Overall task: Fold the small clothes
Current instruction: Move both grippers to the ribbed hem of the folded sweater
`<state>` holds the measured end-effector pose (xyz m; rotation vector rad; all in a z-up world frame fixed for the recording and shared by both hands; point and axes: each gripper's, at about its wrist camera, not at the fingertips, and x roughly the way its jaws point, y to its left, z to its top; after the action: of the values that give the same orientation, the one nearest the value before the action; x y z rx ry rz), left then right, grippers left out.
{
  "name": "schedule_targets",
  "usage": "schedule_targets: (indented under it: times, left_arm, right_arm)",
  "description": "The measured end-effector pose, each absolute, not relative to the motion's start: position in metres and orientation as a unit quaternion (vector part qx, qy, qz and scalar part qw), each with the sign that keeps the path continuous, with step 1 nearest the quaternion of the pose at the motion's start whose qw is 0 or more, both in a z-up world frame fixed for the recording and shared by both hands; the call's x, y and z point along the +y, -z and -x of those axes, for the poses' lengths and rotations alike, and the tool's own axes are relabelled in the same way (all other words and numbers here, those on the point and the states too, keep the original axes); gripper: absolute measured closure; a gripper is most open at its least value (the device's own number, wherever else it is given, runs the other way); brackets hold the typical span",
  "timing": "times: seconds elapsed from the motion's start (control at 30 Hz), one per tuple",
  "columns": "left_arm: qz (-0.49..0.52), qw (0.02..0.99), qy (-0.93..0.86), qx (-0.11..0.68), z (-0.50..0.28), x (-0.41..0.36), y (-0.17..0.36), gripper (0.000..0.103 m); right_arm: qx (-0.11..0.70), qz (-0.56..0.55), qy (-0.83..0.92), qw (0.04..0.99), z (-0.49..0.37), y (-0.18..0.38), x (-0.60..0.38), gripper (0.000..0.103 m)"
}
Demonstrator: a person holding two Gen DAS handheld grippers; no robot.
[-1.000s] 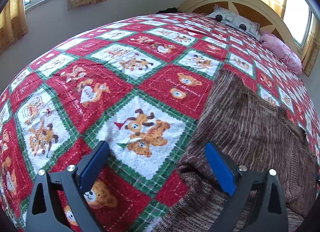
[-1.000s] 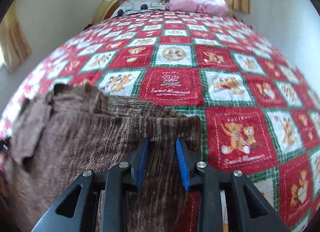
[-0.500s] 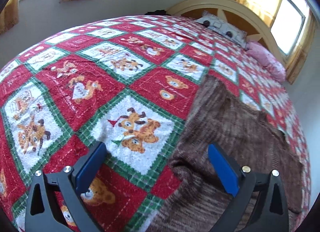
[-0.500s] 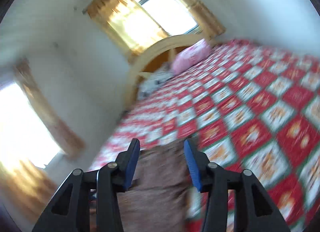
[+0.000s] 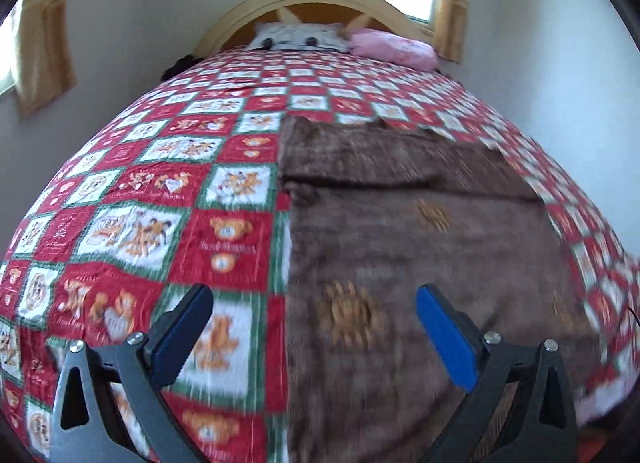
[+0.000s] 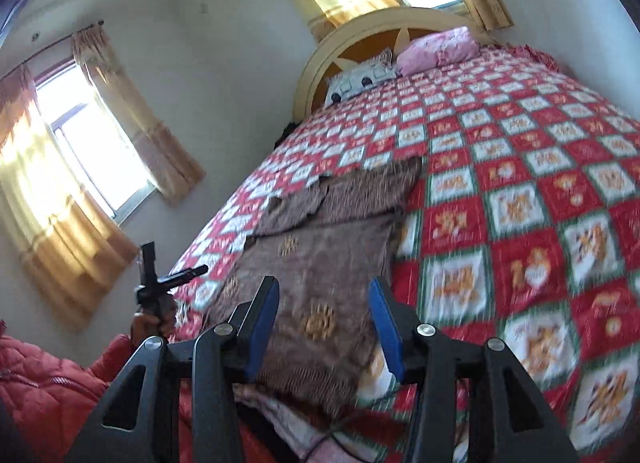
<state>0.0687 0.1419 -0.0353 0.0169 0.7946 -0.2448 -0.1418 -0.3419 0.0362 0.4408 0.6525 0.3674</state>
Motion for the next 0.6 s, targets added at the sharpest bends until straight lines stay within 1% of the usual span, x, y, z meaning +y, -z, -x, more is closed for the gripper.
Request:
schedule_targets:
  times: [0.1,0.23,0.37,0.43,0.53,0.6]
  left_arm:
    - [-0.008,0.906,0.140,0.400,-0.039,0.146,0.043,0.000]
    - [0.008,0.894,0.155,0.420,-0.004,0.153,0.065,0.000]
    - [-0.009,0.872,0.156,0.464,0.006,0.143,0.092,0.000]
    - [-0.020,0.869,0.163,0.466,0.008,0.138,0.099,0.000]
    - [-0.015,0.872,0.157,0.464,0.008,0.141,0.103,0.000]
    - [0.024,0.865,0.163,0.473,0.006,0.150,0.108,0.001]
  right_arm:
    - [0.346,-0.210,-0.185,0.896,0.143,-0.004,-0.320,0.055]
    - [0.385,-0.182,-0.187,0.885,0.135,0.025,-0.291,0.055]
    - [0.411,-0.135,-0.156,0.888,0.134,0.044,-0.274,0.055]
    - [0.419,-0.106,-0.135,0.891,0.137,0.051,-0.269,0.055]
    - [0.425,-0.114,-0.130,0.888,0.134,0.058,-0.273,0.055]
    - [0.442,-0.129,-0.134,0.878,0.130,0.069,-0.275,0.055]
